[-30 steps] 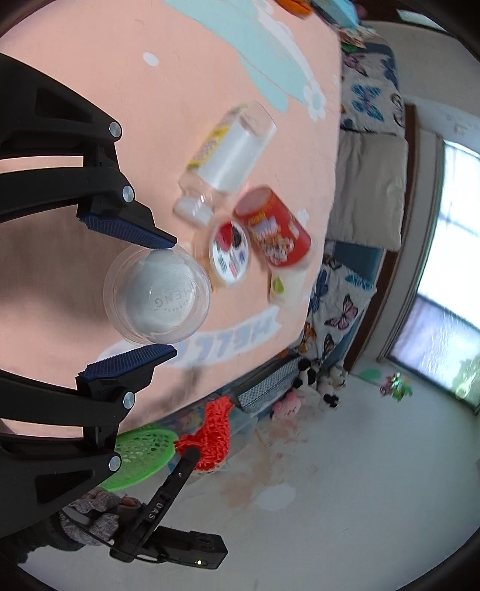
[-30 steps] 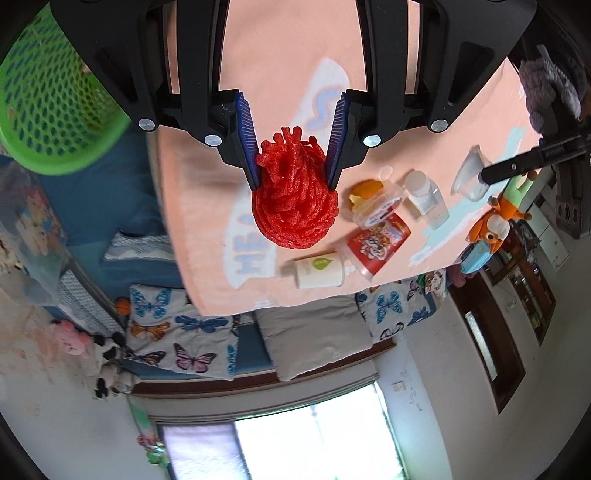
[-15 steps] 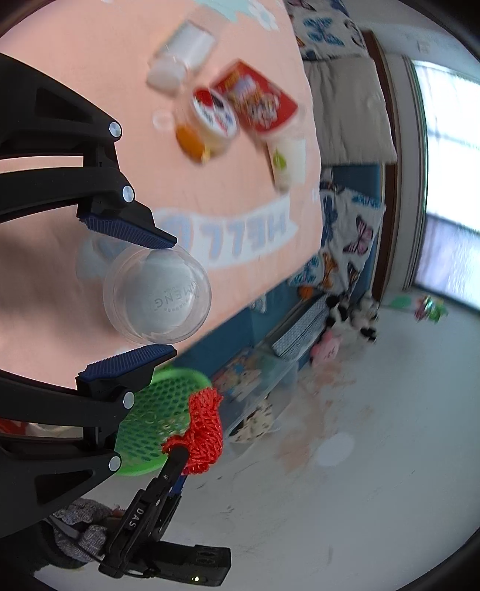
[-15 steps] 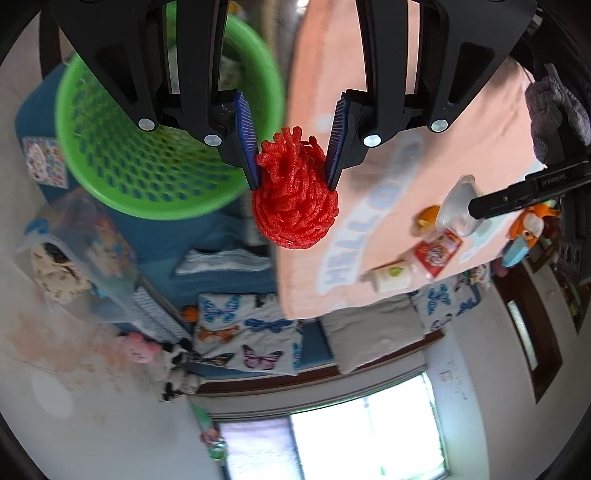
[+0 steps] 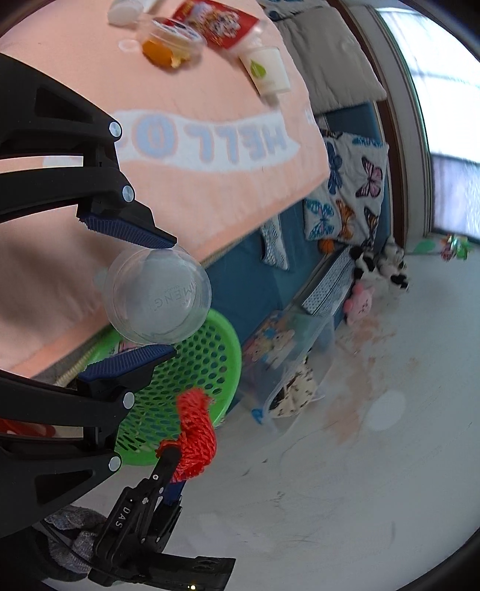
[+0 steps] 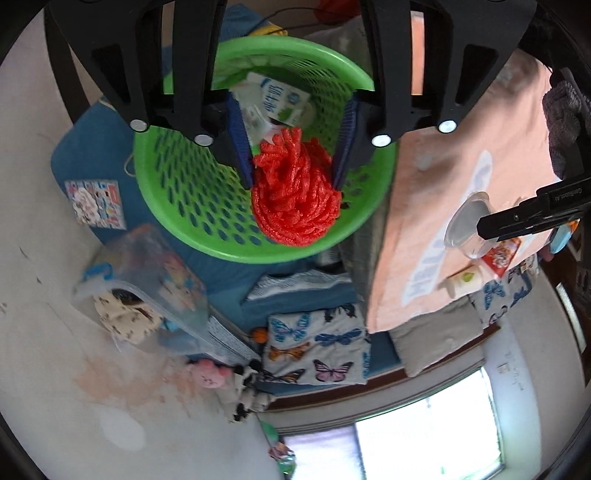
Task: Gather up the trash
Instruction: 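Carry cup and yarn ball to the green basket and open both tools over it, then move both tools back over the table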
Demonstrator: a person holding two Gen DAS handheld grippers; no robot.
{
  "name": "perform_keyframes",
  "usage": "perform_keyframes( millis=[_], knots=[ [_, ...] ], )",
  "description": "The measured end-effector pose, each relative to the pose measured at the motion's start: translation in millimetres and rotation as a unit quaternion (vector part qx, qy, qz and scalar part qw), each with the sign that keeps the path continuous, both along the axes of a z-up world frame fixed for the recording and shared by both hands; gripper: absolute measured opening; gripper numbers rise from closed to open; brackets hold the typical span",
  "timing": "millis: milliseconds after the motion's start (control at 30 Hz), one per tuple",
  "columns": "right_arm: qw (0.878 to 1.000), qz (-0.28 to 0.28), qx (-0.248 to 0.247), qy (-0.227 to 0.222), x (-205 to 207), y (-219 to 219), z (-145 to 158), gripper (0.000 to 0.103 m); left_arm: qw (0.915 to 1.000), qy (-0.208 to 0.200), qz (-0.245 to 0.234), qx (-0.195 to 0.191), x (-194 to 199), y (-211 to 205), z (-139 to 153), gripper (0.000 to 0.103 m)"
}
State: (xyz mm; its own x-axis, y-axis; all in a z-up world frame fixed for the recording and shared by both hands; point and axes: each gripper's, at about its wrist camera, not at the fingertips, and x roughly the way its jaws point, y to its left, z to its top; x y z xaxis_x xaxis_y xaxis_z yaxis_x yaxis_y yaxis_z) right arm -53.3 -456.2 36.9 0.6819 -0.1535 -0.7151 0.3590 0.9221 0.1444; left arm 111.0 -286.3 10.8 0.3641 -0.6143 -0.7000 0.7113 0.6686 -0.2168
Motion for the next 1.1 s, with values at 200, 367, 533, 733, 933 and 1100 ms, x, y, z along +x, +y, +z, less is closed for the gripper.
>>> perform_keyframes(
  millis=[200, 367, 533, 733, 933, 1100],
  knots=[
    [1.000, -0.024, 0.006, -0.002, -13.6, -12.9, -4.3, 0.056, 0.9994, 0.003, -0.027, 0.021, -8.3, -33.9, -9.3, 0.052],
    [0.999, -0.035, 0.006, -0.011, -23.3, -19.4, 0.7, 0.060, 0.9984, 0.007, -0.043, 0.035, -15.6, -57.4, -18.8, 0.053],
    [0.999, -0.039, 0.008, -0.017, -27.4, -21.5, 3.8, 0.065, 0.9975, 0.007, -0.052, 0.048, -21.1, -72.0, -27.1, 0.054],
    [0.999, -0.037, 0.012, -0.022, -26.7, -19.5, 4.8, 0.066, 0.9970, 0.003, -0.054, 0.055, -24.2, -77.5, -32.4, 0.063],
    [0.999, -0.026, 0.014, -0.024, -22.6, -10.5, 6.2, 0.067, 0.9974, -0.005, -0.047, 0.054, -26.4, -66.9, -29.7, 0.068],
    [0.999, -0.010, 0.015, -0.031, -13.3, 2.6, 11.5, 0.067, 0.9982, -0.018, -0.027, 0.052, -25.0, -46.0, -21.6, 0.071]
  ],
)
